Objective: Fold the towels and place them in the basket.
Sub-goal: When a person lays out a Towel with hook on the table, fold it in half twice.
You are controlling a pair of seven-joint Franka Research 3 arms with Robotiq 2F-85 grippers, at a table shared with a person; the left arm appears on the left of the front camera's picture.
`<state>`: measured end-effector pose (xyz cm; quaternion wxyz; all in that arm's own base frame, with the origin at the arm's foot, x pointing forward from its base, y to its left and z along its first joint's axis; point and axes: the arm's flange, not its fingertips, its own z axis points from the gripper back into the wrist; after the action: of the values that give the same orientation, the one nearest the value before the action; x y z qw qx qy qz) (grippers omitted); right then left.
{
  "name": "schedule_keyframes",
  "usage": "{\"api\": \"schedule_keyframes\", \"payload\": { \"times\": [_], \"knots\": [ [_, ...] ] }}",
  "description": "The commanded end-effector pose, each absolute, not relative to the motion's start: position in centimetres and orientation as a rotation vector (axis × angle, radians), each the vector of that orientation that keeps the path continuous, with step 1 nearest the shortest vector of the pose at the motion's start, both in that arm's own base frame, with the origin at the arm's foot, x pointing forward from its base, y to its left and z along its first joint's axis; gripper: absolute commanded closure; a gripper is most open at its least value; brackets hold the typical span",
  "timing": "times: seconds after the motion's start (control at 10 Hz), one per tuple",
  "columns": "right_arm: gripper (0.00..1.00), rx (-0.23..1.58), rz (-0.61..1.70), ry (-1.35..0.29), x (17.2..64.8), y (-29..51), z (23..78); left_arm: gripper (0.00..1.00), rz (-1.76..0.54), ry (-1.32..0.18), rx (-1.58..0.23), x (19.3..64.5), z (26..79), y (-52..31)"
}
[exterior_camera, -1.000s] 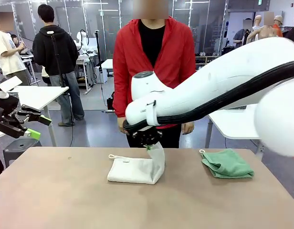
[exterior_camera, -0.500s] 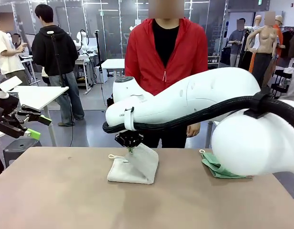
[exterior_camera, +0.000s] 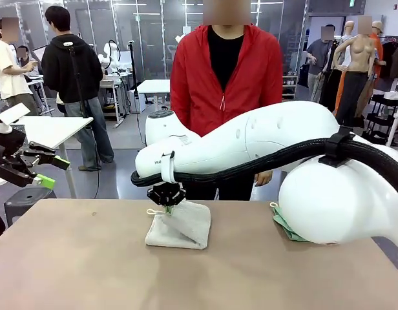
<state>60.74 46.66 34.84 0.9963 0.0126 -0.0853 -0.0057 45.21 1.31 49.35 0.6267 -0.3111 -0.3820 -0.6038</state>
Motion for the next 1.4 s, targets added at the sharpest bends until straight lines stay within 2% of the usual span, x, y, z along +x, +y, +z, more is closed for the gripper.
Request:
{"api": "schedule_keyframes", "payload": {
  "times": [0.0, 0.8, 0.9, 1.0, 1.1, 1.2, 1.3],
  "knots": [
    [1.00, 0.060, 0.020, -0.187, 61.5, 48.0, 34.8, 0.00, -1.384, -0.880, -0.715, 45.2, 49.4, 1.4],
    [1.00, 0.122, 0.054, -0.196, 61.3, 49.6, 33.4, 0.00, -1.384, -0.880, -0.715, 45.2, 49.4, 1.4],
    [0.78, 0.130, 0.055, -0.205, 61.4, 49.6, 33.2, 0.00, -1.384, -0.880, -0.715, 45.2, 49.4, 1.4],
    [0.78, 0.133, 0.056, -0.205, 61.4, 49.7, 33.1, 0.00, -1.384, -0.880, -0.715, 45.2, 49.4, 1.4],
    [0.58, 0.139, 0.055, -0.213, 61.4, 49.7, 33.2, 0.00, -1.384, -0.880, -0.715, 45.2, 49.4, 1.4],
    [0.74, 0.146, 0.055, -0.228, 61.3, 49.7, 33.5, 0.00, -1.384, -0.880, -0.715, 45.2, 49.4, 1.4],
    [0.38, 0.151, 0.056, -0.238, 61.1, 49.6, 33.9, 0.00, -1.384, -0.880, -0.715, 45.2, 49.4, 1.4]
  ]
}}
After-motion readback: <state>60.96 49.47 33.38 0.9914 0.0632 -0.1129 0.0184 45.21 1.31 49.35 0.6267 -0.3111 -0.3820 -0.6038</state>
